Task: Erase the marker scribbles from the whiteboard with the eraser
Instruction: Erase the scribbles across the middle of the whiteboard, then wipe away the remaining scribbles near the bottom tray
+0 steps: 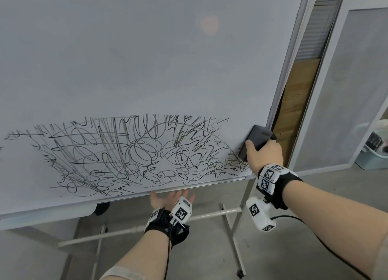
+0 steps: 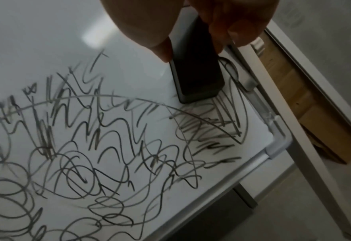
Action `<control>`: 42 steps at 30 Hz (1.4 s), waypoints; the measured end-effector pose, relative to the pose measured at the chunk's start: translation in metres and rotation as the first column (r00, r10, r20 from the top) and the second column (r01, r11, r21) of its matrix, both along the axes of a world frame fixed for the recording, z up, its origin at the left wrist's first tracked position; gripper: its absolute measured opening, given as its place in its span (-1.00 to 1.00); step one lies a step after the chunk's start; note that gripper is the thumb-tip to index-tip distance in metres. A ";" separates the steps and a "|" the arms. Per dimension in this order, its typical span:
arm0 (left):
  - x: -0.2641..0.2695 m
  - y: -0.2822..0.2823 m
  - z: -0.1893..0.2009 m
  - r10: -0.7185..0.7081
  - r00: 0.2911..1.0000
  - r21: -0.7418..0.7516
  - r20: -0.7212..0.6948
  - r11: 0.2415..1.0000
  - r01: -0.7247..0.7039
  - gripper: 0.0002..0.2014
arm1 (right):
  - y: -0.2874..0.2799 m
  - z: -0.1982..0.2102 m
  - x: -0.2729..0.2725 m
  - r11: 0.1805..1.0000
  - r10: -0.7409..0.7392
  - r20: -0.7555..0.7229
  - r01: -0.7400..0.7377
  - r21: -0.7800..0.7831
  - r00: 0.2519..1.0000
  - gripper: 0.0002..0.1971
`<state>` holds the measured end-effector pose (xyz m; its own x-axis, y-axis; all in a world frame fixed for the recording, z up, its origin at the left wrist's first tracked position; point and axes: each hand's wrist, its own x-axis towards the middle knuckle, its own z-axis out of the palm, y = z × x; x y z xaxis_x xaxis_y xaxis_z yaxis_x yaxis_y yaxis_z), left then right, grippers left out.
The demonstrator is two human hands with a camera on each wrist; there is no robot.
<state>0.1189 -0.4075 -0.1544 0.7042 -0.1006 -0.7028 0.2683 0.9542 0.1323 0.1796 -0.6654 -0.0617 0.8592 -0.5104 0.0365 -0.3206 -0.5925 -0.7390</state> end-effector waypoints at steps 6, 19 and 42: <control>0.003 0.003 -0.007 -0.026 1.000 0.017 -0.003 1.000 0.026 -0.16 | -0.005 -0.008 -0.001 1.000 0.024 -0.089 -0.024 -0.008 0.996 -0.56; 0.005 0.000 -0.007 -0.033 0.999 0.071 -0.007 0.997 0.033 -0.14 | -0.008 -0.037 -0.002 0.995 0.057 -0.203 -0.072 -0.069 0.978 -0.55; 0.003 0.007 -0.017 -0.042 0.999 0.034 0.025 0.999 0.042 -0.03 | 0.028 -0.055 -0.013 0.988 0.114 -0.112 -0.124 -0.087 0.987 -0.50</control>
